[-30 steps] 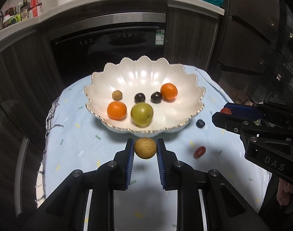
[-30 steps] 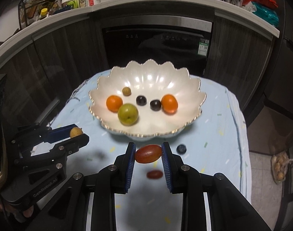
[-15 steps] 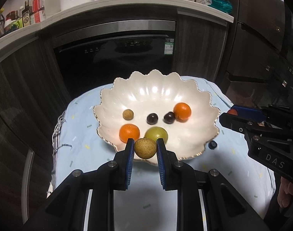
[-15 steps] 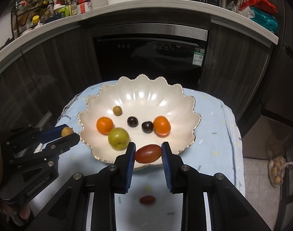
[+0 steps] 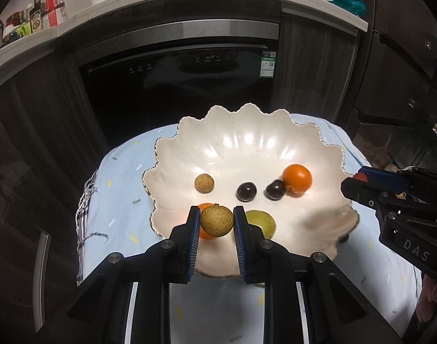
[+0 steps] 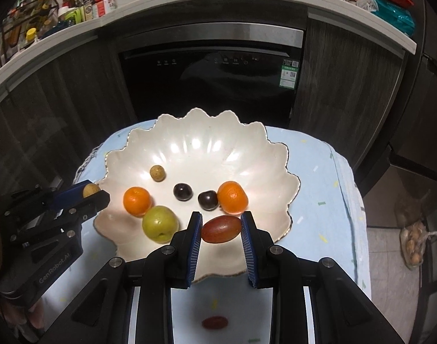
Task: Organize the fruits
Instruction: 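Carry the brown fruit and red fruit over the white bowl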
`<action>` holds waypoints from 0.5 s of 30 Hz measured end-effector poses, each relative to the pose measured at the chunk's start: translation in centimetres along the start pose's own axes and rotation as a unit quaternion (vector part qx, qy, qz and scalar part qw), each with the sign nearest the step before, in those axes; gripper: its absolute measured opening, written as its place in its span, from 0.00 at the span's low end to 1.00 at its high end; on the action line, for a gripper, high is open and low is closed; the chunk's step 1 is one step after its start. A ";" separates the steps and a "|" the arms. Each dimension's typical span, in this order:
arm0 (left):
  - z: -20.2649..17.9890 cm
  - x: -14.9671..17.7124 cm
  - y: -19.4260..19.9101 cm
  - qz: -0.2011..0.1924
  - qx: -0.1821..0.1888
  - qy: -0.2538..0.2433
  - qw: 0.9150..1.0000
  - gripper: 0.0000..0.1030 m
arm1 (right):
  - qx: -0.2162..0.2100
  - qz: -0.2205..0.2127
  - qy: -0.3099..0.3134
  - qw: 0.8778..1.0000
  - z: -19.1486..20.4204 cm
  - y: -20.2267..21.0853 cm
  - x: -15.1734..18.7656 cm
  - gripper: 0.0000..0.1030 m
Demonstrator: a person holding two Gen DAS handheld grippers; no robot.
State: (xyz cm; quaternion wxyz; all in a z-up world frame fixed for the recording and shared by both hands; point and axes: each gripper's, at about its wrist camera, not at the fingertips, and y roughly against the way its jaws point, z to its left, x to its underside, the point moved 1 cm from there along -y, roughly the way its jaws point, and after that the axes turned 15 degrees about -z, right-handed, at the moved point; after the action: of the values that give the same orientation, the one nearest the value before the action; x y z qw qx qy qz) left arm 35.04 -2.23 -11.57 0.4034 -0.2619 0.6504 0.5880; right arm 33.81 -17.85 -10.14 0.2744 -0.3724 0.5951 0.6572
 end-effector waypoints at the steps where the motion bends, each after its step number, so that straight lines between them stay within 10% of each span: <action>1: 0.1 0.0 -0.3 0.002 -0.001 0.000 1.000 0.23 | 0.000 0.002 -0.001 1.000 0.0 -0.3 0.0 0.28; 15: 0.4 -0.2 -3.6 0.020 0.003 0.003 1.000 0.23 | -0.002 0.033 -0.010 0.999 -0.2 -3.5 0.2 0.28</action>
State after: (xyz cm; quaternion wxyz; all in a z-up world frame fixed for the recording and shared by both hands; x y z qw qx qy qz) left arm 38.16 -2.52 -13.39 0.3899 -0.2494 0.6585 0.5934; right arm 36.57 -17.59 -12.32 0.2580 -0.3462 0.6033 0.6706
